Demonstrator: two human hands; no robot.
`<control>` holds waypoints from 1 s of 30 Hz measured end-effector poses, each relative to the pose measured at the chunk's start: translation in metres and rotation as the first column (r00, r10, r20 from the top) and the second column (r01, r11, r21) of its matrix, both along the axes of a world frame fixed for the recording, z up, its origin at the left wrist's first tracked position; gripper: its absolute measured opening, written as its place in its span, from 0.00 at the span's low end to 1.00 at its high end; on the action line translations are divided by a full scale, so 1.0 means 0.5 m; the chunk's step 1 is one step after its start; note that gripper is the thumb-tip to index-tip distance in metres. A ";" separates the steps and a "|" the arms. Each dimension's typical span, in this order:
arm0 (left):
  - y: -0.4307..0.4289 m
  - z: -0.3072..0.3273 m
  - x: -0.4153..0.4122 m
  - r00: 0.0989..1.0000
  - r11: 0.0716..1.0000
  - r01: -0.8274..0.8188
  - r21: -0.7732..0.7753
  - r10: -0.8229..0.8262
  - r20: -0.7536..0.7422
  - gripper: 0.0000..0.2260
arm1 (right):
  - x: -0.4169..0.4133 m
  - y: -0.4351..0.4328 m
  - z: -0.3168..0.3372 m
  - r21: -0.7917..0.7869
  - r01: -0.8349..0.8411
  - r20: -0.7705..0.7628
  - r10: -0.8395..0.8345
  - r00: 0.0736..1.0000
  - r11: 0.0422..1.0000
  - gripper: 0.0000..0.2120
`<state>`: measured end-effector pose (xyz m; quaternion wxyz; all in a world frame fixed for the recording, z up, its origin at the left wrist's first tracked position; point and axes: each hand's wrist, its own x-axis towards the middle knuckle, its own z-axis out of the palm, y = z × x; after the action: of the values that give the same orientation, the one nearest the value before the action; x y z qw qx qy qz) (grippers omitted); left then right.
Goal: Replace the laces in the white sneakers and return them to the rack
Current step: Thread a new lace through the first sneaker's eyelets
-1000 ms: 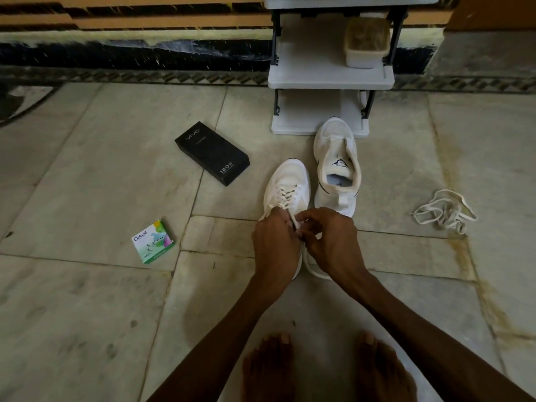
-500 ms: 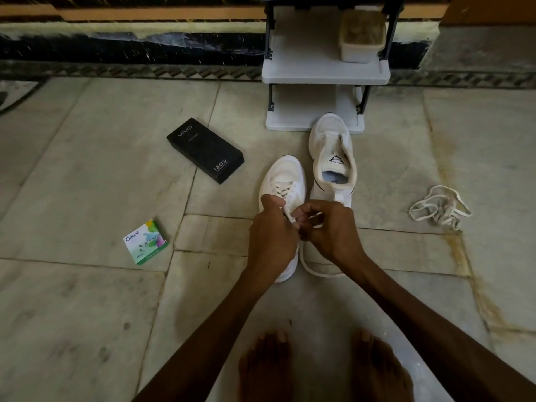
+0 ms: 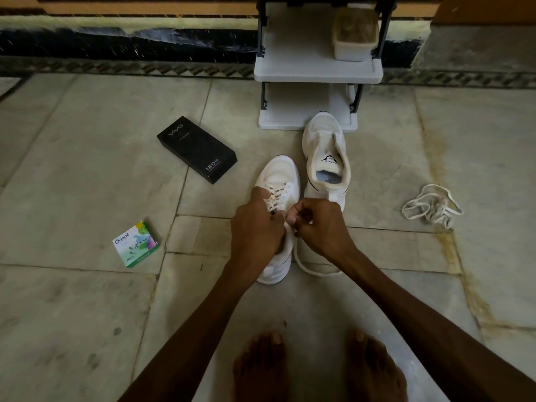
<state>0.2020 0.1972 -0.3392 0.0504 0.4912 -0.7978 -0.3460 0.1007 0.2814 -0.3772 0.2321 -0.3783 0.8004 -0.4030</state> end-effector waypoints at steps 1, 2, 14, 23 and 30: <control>-0.003 0.001 0.001 1.000 1.000 0.000 -0.022 0.000 -0.004 0.22 | 0.002 0.000 0.000 -0.002 -0.009 -0.018 0.009 1.000 1.000 0.08; -0.006 0.001 0.001 1.000 0.999 0.006 -0.036 -0.007 -0.003 0.22 | 0.004 -0.001 0.003 -0.005 -0.019 -0.053 0.019 0.998 1.000 0.09; -0.015 0.012 0.024 0.956 0.957 0.291 0.014 -0.291 0.036 0.18 | -0.042 -0.005 0.142 -0.157 0.112 0.658 0.019 0.753 0.981 0.09; -0.073 0.010 0.031 0.958 0.909 0.207 -0.361 -0.263 -0.114 0.13 | -0.006 -0.010 0.040 0.272 -0.151 -0.223 0.215 0.951 0.950 0.07; -0.056 -0.058 0.050 0.978 0.965 0.178 -0.195 -0.195 -0.075 0.33 | -0.027 -0.021 0.069 0.502 -0.265 -0.214 0.415 0.884 0.823 0.10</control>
<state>0.2270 0.1692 -0.3682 0.1005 0.3903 -0.8662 -0.2953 0.0871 0.2709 -0.3427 0.2536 -0.5099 0.8173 -0.0884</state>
